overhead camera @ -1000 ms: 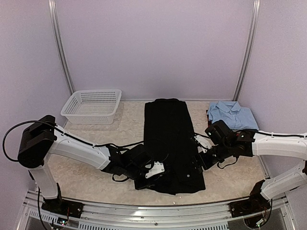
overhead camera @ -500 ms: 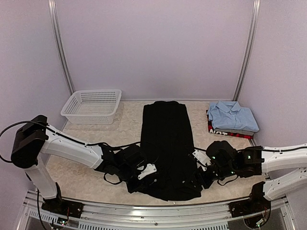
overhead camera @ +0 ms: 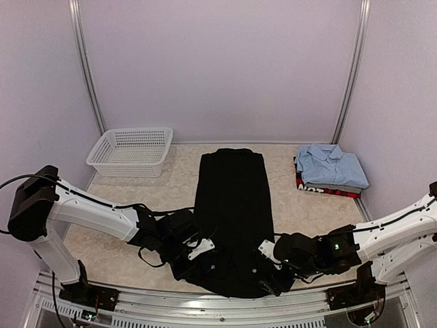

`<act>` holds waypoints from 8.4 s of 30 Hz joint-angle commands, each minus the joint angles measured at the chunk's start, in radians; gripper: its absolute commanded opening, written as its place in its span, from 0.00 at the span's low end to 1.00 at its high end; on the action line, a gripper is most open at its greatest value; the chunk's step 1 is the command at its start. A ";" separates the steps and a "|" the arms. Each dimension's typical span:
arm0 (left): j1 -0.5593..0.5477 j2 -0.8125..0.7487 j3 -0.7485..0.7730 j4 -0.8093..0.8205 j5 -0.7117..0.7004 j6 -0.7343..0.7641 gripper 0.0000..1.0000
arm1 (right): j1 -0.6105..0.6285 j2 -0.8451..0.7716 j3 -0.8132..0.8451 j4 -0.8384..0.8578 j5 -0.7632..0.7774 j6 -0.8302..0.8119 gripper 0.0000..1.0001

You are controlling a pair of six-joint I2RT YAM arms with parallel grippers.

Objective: Fold and stack the long sleeve shirts
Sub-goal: Pick up the rectangle-folded shirt from the center of the board, then fold the rectangle-folded shirt at the center of the board, then move the 2/3-rectangle-folded shirt to the center of the board, then pick up the 2/3-rectangle-folded shirt from the center of the board, then fold the 2/3-rectangle-folded shirt at the center of the board.

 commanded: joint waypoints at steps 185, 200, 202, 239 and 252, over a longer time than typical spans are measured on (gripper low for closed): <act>0.283 -0.332 -0.118 0.442 -0.195 -0.093 0.98 | -0.232 0.302 0.186 -0.063 -0.042 -0.250 0.00; -0.119 -0.332 -0.103 0.199 -0.362 0.294 0.99 | -0.198 -0.094 -0.028 -0.069 -0.508 0.016 0.00; -0.146 -0.320 -0.088 0.150 -0.390 0.308 0.99 | -0.198 -0.149 -0.048 -0.076 -0.528 0.057 0.00; -0.256 -0.044 0.202 -0.288 -0.169 0.340 0.00 | -0.187 -0.254 -0.011 -0.221 -0.640 0.138 0.00; -0.155 -0.257 0.348 -0.388 0.210 0.240 0.00 | -0.227 -0.317 0.199 -0.305 -0.679 0.147 0.00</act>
